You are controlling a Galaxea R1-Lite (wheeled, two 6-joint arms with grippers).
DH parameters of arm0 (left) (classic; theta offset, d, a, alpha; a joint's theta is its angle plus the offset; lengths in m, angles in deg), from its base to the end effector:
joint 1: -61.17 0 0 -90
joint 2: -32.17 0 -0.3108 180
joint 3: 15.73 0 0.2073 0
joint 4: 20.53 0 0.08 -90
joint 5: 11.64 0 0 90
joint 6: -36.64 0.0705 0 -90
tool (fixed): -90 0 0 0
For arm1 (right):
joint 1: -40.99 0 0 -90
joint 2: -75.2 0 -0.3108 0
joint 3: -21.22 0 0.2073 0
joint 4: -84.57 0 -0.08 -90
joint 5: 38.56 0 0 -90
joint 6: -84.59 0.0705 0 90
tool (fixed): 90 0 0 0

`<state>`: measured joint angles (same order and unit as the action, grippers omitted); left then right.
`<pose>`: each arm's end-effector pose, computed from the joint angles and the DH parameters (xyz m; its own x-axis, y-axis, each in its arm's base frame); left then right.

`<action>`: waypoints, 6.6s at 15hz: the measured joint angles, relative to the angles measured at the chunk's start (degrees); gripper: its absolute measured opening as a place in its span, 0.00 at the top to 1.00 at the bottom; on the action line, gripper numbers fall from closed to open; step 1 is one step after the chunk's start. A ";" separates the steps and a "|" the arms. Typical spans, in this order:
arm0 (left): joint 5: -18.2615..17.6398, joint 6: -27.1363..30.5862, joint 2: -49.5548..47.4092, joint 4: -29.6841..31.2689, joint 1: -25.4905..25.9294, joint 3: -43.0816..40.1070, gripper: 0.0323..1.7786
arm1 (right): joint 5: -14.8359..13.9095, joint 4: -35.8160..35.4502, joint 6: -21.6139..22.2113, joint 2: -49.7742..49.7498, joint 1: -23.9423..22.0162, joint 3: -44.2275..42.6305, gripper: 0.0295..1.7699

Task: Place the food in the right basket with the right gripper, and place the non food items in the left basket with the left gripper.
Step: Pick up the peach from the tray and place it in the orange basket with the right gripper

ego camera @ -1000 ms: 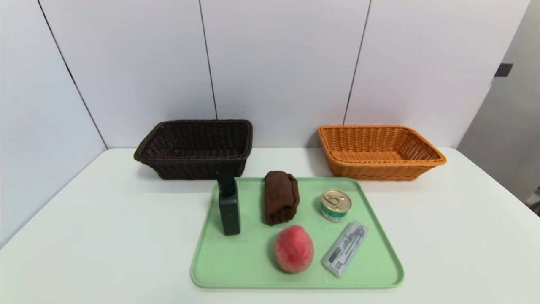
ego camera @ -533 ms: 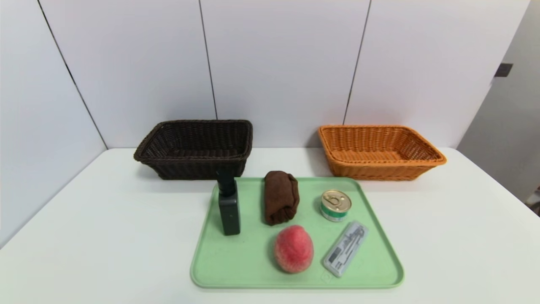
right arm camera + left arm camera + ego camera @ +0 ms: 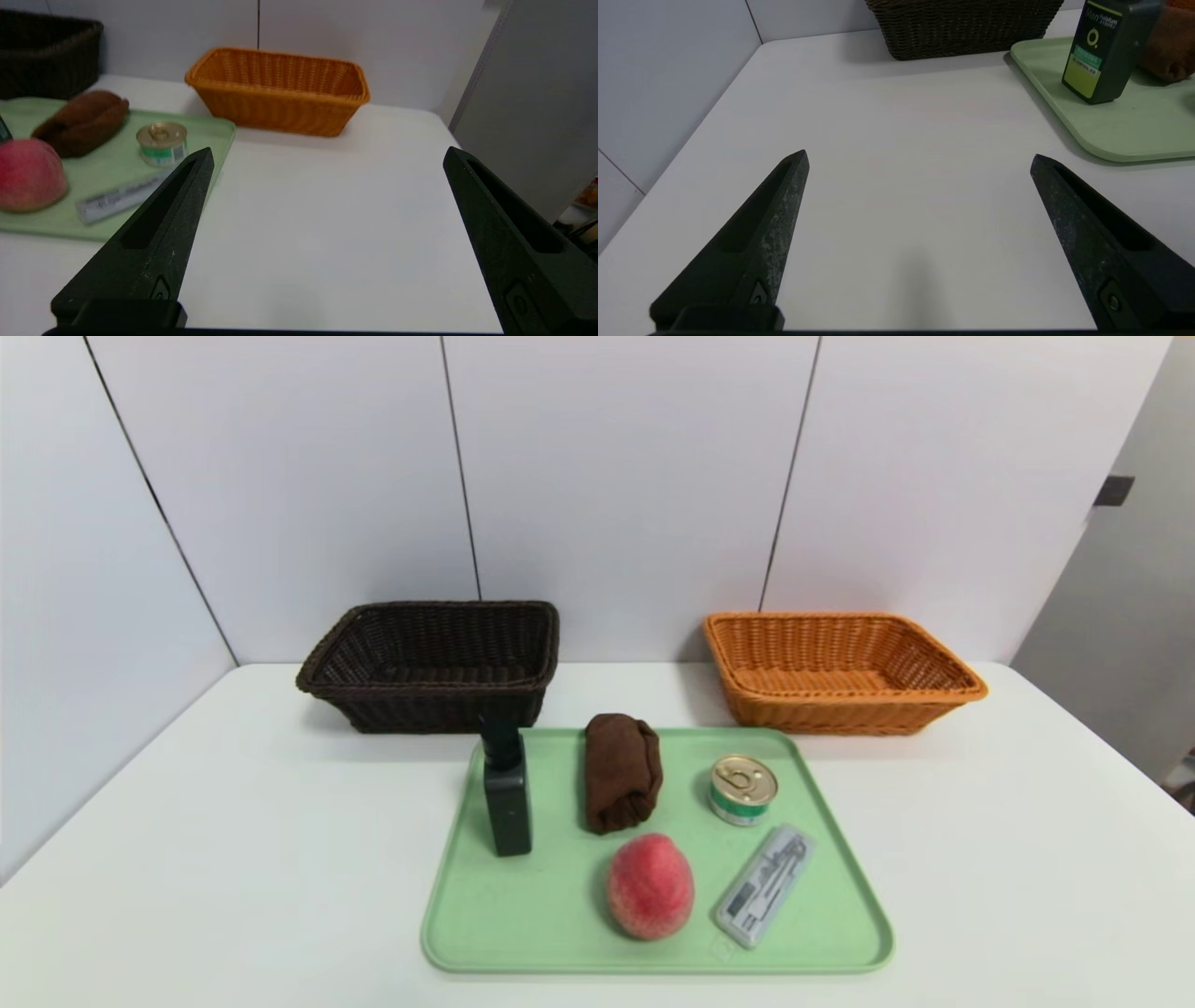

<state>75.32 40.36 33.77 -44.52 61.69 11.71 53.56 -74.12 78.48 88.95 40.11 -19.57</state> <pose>0.0262 -0.0035 0.1039 0.9985 -0.0440 0.0322 0.0418 0.9969 0.0666 0.0325 0.0021 0.1831 0.9948 0.0217 0.0998 -0.0107 0.9939 -0.1096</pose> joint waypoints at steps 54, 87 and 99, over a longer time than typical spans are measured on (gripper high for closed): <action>7.23 -16.12 73.53 -27.76 -18.44 56.61 0.05 | -9.50 64.35 48.12 113.48 52.97 -92.55 0.36; 4.64 -16.73 76.76 -23.41 -21.26 61.70 0.05 | -13.12 22.17 30.24 110.95 16.47 -92.04 0.37; 4.61 -17.02 78.69 -22.00 -21.26 61.70 0.05 | -13.84 20.41 29.94 116.81 14.68 -92.20 0.16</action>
<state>79.93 23.34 112.46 -66.52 40.43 73.40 39.72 -53.71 108.42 205.76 54.79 -111.77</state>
